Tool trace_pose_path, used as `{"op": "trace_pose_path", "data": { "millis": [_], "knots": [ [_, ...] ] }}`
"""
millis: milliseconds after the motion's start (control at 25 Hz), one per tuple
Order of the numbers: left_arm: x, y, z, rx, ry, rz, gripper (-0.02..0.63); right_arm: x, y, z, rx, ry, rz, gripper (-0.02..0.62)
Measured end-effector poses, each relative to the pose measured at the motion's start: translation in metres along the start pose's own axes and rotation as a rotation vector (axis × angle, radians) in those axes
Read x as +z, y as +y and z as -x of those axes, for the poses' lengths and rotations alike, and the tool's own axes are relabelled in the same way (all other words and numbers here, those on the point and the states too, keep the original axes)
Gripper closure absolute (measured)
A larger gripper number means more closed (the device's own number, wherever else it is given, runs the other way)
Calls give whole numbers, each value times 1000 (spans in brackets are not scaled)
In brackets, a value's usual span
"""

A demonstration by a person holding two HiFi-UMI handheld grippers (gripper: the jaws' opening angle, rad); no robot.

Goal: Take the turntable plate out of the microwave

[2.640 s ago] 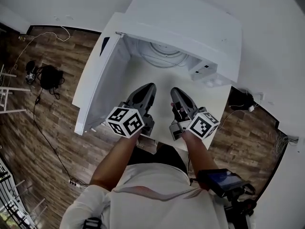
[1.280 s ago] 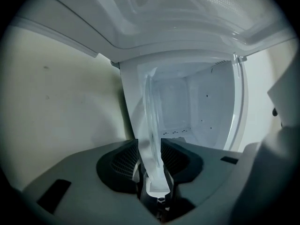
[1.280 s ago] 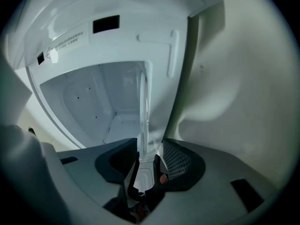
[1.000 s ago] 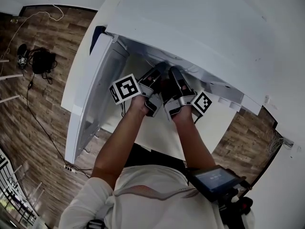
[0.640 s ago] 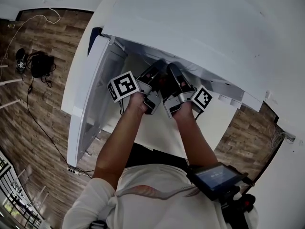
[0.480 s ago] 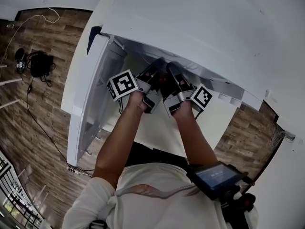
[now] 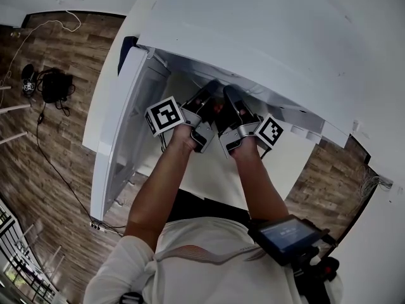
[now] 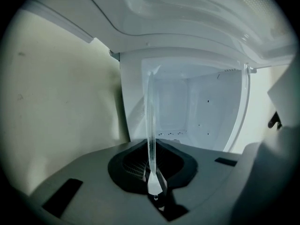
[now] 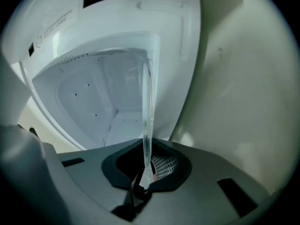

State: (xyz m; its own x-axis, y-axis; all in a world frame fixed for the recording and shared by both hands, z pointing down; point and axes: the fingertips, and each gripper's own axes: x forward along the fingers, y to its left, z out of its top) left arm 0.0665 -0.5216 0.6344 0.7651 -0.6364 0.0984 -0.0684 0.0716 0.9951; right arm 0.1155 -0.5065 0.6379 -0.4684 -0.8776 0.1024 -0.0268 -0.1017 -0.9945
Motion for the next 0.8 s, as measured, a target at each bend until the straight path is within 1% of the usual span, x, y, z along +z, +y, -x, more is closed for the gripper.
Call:
{"op": "trace_pose_path", "data": {
  "millis": [160,440,600,800],
  "knots": [
    [-1,-7,1,-55,-14,-19,565,-1,6,1,29,0,33,560],
    [-13,-23,5,-116,-22,-33,561,-1,19,14,74,3,75,560],
    [-16,-31,13,-126,-33,-56,561,-5,30,19,101,19,105,560],
    [-24,-44,25,-148,-54,-44,561,-15,42,28,115,44,102,560]
  ]
}}
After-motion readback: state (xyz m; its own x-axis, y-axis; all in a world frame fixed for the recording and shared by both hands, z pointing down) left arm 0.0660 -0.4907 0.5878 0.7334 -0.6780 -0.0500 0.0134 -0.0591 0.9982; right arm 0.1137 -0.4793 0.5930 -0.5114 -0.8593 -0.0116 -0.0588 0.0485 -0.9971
